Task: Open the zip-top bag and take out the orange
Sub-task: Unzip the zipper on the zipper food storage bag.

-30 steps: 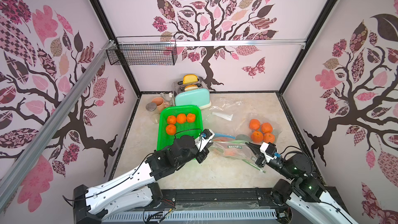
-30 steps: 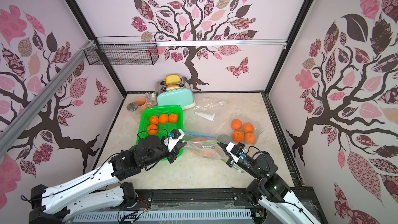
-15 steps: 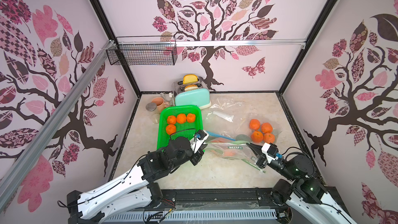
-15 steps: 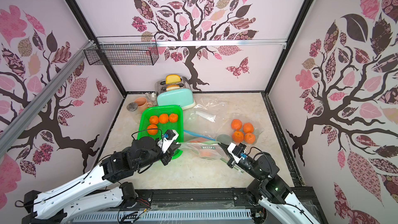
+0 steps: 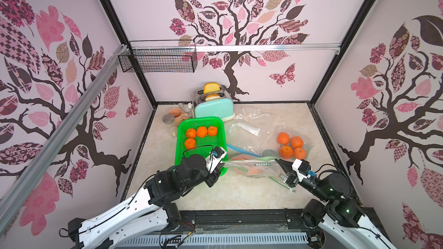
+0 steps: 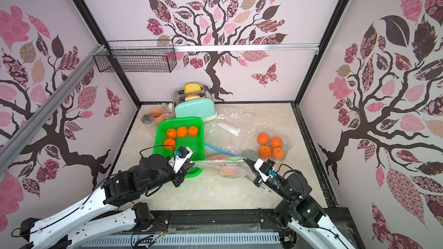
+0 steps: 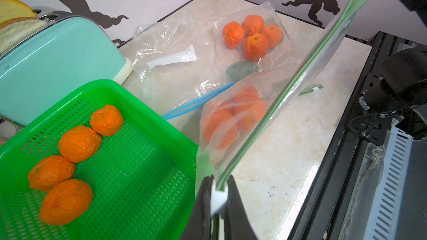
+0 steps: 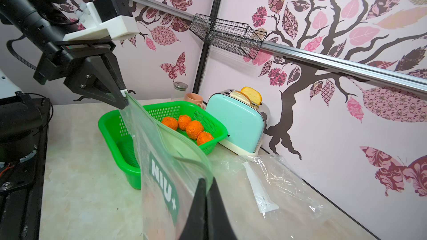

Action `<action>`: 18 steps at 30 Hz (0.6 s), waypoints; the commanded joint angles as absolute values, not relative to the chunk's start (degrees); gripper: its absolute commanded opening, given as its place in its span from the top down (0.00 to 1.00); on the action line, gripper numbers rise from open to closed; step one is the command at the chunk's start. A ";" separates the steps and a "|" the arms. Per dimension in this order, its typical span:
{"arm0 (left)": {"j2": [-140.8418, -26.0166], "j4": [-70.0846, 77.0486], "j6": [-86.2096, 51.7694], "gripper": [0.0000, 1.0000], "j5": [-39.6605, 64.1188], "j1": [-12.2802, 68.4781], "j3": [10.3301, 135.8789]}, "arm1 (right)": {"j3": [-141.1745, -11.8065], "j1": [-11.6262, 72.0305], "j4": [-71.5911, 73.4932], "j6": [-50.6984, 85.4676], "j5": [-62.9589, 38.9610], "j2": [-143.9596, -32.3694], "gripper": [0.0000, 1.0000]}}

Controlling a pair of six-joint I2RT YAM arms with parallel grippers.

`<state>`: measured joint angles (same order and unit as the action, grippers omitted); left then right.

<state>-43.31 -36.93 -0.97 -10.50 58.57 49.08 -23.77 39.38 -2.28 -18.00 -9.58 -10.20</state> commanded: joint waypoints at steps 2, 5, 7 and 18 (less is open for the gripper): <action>-40.93 -47.14 -0.87 0.89 -19.01 57.04 49.70 | -25.14 38.52 -0.61 -18.28 -0.72 -8.27 1.00; -40.31 -47.64 -0.88 0.89 -18.75 57.04 49.32 | -25.14 38.50 -0.79 -18.28 -0.86 -8.26 1.00; -40.00 -47.53 -0.69 0.89 -18.25 57.04 49.26 | -25.14 38.50 -0.79 -18.11 -1.18 -8.35 1.00; -40.33 -44.11 1.49 0.96 -15.69 57.04 48.28 | -27.19 38.50 -7.52 -16.27 -11.30 -9.90 0.52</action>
<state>-40.73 -43.07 0.32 -14.28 57.45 48.80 -24.18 38.81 -4.12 -17.21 -8.40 -9.89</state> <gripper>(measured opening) 0.099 0.400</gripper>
